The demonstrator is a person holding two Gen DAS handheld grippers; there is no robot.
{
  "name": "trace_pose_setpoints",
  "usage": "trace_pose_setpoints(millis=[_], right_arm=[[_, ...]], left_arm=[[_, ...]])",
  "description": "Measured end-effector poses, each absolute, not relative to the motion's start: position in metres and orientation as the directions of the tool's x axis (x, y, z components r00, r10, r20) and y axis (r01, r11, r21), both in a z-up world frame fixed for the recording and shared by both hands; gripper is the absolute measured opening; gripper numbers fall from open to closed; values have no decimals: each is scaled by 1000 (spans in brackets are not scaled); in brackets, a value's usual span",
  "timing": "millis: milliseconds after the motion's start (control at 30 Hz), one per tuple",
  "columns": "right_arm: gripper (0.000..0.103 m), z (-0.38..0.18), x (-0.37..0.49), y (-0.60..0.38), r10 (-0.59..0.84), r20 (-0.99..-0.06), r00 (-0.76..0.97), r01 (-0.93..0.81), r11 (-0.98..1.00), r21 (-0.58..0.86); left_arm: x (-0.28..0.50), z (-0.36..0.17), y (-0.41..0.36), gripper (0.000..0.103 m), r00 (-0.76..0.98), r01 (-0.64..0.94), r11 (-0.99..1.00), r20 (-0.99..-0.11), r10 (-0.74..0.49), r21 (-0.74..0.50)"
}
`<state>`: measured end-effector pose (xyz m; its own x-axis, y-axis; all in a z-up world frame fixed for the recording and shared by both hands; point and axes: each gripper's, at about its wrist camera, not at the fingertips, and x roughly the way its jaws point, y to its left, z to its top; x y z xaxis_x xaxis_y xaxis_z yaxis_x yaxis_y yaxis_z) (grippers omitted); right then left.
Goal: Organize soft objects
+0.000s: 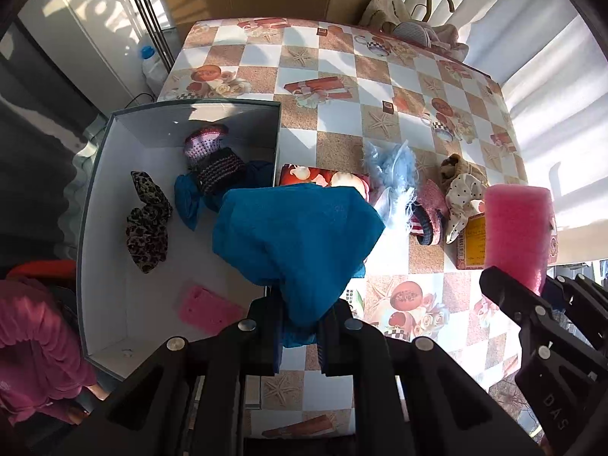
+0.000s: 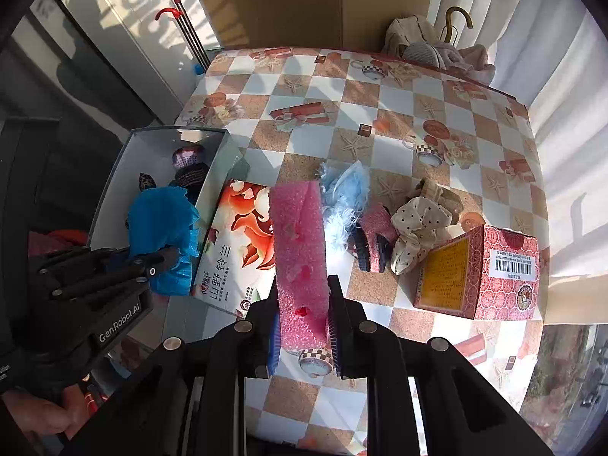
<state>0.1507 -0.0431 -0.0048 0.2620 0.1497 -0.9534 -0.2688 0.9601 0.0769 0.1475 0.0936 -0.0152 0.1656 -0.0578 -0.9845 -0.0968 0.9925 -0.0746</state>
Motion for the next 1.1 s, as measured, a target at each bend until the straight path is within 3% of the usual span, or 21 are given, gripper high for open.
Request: trace_pose_setpoints(millis=[533,833,1100], right_arm=[[22,-3,145,-24,118,-953,281,-329,944,20],[22,-7,146,-18,169,-946,277,-321,944,75],[22,-12,141,17,221,-945,240,-431,897,100]], left_arm=[[141,-19,133,15,167,-187,976,-983,-77,-108],[131,-18,156,15,173,-226,971,-984,-45,-84],[111,-31,183,15,152,-309,947,-988,-43,-88]])
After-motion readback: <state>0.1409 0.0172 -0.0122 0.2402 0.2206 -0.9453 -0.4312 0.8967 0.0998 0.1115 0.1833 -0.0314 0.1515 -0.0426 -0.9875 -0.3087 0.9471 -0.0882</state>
